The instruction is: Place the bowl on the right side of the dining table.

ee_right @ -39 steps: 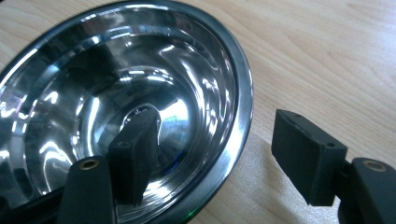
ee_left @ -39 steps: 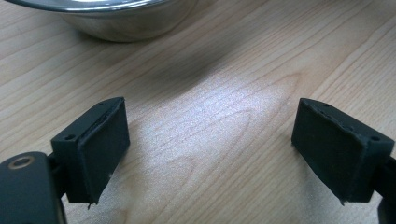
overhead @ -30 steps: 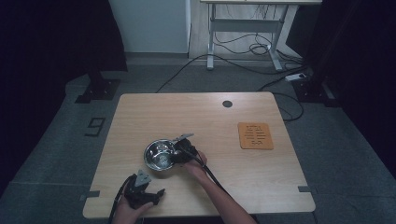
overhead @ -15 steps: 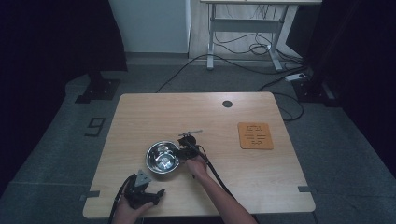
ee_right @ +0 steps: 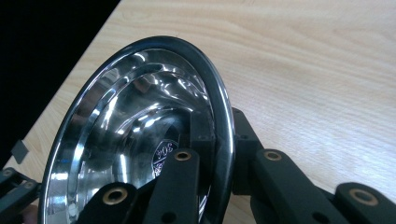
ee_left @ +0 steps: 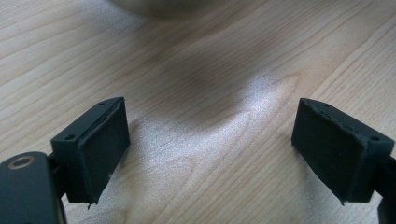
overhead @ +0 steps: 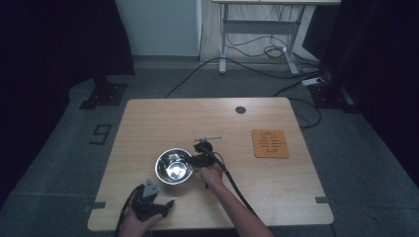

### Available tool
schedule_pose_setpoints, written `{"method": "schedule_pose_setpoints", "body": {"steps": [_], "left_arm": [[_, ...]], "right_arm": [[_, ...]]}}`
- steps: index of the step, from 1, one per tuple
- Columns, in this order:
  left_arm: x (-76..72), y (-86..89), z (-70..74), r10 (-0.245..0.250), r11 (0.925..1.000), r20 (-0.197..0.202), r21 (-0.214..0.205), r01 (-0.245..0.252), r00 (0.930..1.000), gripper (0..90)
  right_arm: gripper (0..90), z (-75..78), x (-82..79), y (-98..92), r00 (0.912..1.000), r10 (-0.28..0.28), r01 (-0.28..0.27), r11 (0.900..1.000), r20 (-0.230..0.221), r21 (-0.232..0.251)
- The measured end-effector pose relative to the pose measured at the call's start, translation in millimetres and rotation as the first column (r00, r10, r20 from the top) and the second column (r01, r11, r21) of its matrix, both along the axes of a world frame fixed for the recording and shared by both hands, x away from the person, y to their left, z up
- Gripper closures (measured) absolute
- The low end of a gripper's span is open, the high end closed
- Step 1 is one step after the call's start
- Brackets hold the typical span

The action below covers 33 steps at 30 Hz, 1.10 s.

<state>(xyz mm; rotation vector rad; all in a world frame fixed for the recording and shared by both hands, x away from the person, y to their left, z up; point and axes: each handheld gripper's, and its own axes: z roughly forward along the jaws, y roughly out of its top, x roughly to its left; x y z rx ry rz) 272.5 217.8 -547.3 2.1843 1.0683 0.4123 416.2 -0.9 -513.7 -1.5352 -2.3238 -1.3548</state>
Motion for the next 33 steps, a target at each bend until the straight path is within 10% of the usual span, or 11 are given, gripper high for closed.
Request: {"method": "schedule_pose_setpoints", "body": {"steps": [33], "left_arm": [[-0.3, 0.1, 0.1, -0.003, 1.0, -0.002, 0.0, 0.003, 1.0, 11.0]], "right_arm": [[83.7, 18.9, -2.4, -57.4, 0.996, -0.074, 0.07, 0.9945, 0.049, 0.077]]}}
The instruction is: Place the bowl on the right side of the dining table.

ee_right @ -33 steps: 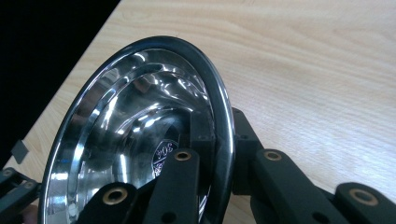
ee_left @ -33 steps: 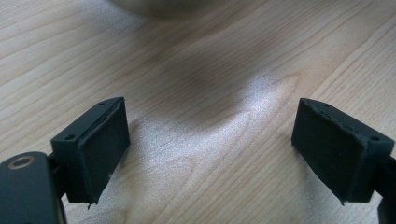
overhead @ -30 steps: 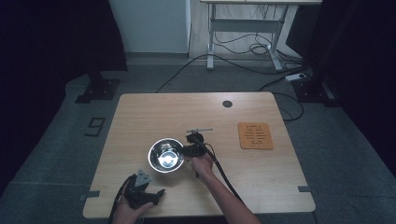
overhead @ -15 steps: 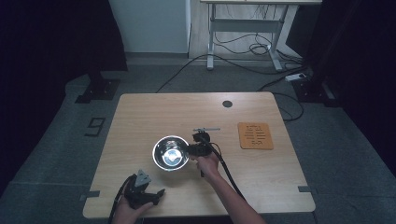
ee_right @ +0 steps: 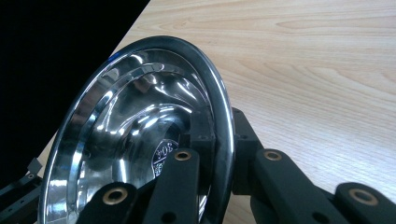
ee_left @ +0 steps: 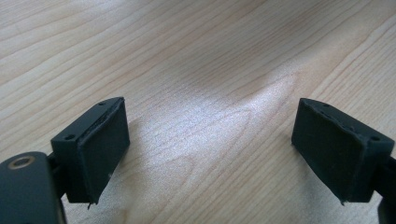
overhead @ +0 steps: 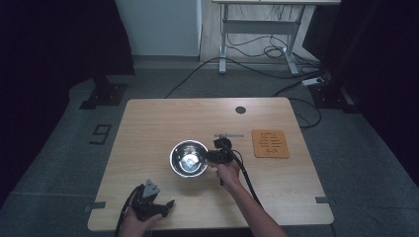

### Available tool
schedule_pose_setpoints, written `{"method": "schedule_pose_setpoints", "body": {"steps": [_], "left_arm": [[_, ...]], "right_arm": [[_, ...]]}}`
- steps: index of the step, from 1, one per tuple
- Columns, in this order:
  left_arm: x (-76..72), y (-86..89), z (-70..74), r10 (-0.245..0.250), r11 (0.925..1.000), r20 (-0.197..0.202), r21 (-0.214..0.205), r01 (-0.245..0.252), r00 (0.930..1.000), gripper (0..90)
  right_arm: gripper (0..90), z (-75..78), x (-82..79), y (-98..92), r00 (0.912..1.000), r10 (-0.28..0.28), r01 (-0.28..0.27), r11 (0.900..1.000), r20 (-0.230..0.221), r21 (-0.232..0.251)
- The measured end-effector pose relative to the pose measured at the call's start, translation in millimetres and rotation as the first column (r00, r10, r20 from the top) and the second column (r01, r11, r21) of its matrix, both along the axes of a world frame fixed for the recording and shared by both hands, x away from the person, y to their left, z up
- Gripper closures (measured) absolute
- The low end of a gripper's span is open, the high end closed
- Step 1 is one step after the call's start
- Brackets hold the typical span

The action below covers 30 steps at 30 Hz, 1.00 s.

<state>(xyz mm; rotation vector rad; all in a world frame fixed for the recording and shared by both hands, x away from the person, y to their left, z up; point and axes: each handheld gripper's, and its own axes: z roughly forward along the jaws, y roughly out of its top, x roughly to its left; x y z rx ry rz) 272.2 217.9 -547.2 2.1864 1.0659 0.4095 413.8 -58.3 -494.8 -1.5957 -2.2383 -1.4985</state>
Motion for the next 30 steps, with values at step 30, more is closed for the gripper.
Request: {"method": "schedule_pose_setpoints", "body": {"steps": [30], "left_arm": [[0.0, 0.0, 0.0, 0.0, 1.0, 0.0, 0.0, 0.0, 1.0, 11.0]], "right_arm": [[83.8, -1.8, 6.7, -59.9, 0.9949, -0.1, 0.1, 0.9942, -0.002, 0.038]]}}
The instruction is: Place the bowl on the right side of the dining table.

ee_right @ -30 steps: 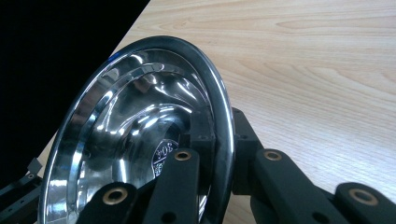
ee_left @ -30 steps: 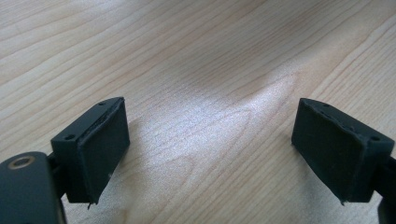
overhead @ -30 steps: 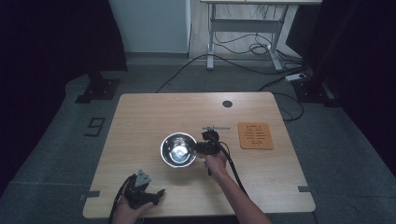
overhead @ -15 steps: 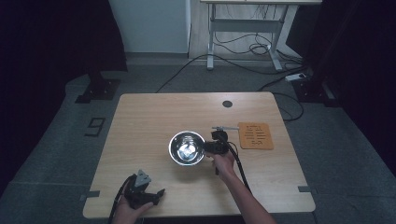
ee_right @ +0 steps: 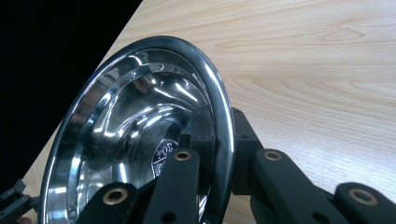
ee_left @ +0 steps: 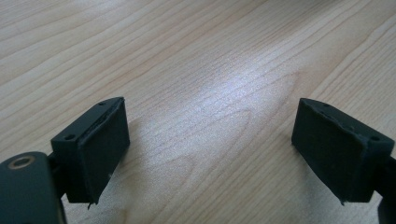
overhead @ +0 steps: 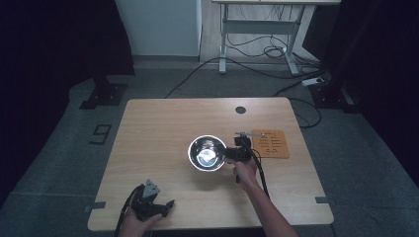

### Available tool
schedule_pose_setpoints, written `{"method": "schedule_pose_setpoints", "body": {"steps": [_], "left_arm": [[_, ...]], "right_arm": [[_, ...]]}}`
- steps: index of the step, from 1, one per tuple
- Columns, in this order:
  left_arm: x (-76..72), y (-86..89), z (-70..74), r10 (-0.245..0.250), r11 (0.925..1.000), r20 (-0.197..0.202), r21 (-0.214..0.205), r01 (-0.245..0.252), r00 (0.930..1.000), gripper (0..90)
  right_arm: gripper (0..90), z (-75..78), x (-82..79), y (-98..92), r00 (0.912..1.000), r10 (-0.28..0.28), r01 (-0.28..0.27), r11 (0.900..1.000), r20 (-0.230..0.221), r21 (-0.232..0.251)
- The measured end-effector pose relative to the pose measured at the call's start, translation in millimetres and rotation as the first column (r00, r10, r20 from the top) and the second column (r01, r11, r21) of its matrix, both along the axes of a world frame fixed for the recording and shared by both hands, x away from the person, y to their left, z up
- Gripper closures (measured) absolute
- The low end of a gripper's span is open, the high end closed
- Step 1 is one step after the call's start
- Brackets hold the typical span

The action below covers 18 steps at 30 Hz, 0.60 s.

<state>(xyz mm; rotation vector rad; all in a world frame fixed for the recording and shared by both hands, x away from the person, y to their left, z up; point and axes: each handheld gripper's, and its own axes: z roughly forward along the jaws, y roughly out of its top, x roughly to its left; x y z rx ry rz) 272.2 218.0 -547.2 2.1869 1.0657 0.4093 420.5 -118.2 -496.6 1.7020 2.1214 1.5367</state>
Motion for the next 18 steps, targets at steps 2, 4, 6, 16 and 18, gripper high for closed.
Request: {"method": "schedule_pose_setpoints", "body": {"steps": [2, 4, 6, 16, 18], "left_arm": [[0.0, 0.0, 0.0, 0.0, 1.0, 0.0, 0.0, 0.0, 1.0, 11.0], [0.0, 0.0, 0.0, 0.0, 1.0, 0.0, 0.0, 0.0, 1.0, 11.0], [0.0, 0.0, 0.0, 0.0, 1.0, 0.0, 0.0, 0.0, 1.0, 11.0], [0.0, 0.0, 0.0, 0.0, 1.0, 0.0, 0.0, 0.0, 1.0, 11.0], [0.0, 0.0, 0.0, 0.0, 1.0, 0.0, 0.0, 0.0, 1.0, 11.0]], "right_arm": [[83.8, 0.2, 0.3, -1.6, 1.0, -0.005, 0.005, 1.0, -0.001, 0.002], [83.8, 0.8, 0.7, -5.0, 0.9999, -0.012, 0.012, 0.9999, 0.0, 0.005], [83.8, 1.9, 1.2, -9.3, 0.9998, -0.02, 0.02, 0.9998, 0.002, 0.008], [83.8, 4.5, 3.0, -25.8, 0.9986, -0.052, 0.052, 0.9986, 0.006, 0.013], [83.8, 5.0, 3.2, -28.9, 0.9983, -0.058, 0.057, 0.9983, 0.009, 0.013]]}}
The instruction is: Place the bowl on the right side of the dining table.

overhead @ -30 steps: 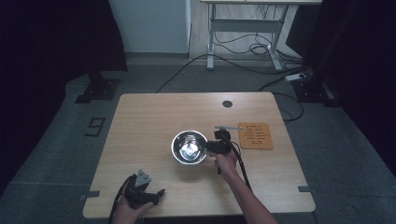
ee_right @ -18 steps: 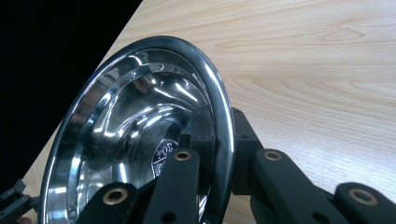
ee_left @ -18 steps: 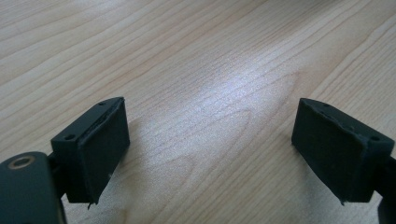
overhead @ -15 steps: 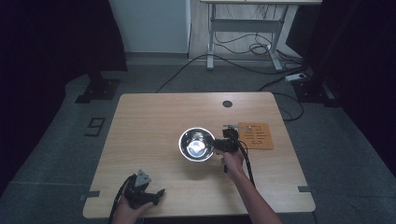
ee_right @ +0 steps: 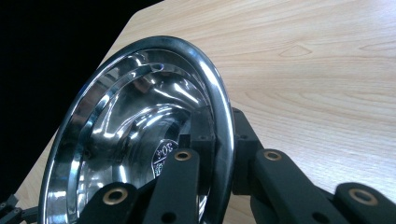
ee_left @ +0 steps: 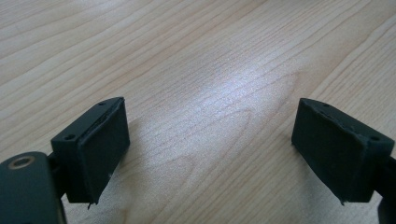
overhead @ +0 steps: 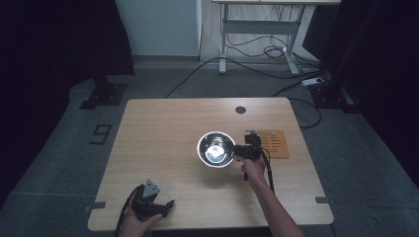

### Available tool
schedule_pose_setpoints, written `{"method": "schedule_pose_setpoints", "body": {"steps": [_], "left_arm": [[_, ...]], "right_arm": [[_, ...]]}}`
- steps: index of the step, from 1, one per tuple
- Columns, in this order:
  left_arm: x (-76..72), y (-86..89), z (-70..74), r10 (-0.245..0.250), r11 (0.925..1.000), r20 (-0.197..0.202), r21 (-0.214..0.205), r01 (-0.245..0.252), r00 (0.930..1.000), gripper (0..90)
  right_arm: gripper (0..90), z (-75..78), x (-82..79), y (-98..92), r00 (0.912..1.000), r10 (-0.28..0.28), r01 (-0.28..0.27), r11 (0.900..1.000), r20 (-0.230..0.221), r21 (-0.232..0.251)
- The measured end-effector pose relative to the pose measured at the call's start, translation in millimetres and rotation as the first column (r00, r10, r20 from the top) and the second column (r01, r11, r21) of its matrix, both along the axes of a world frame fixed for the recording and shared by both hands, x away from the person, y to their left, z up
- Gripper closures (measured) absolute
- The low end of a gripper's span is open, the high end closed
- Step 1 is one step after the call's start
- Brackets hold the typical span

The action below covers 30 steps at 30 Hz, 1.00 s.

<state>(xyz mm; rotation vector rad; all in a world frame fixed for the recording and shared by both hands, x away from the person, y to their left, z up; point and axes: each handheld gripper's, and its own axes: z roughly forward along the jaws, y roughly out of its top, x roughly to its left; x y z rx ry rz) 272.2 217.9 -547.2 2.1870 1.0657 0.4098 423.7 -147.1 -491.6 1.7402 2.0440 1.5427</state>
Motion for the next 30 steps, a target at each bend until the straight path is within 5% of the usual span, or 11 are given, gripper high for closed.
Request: {"method": "schedule_pose_setpoints", "body": {"steps": [30], "left_arm": [[0.0, 0.0, 0.0, 0.0, 1.0, 0.0, 0.001, 0.0, 1.0, 11.0]], "right_arm": [[83.8, 1.0, 5.8, -47.4, 0.9945, -0.105, 0.105, 0.9944, 0.002, -0.012]]}}
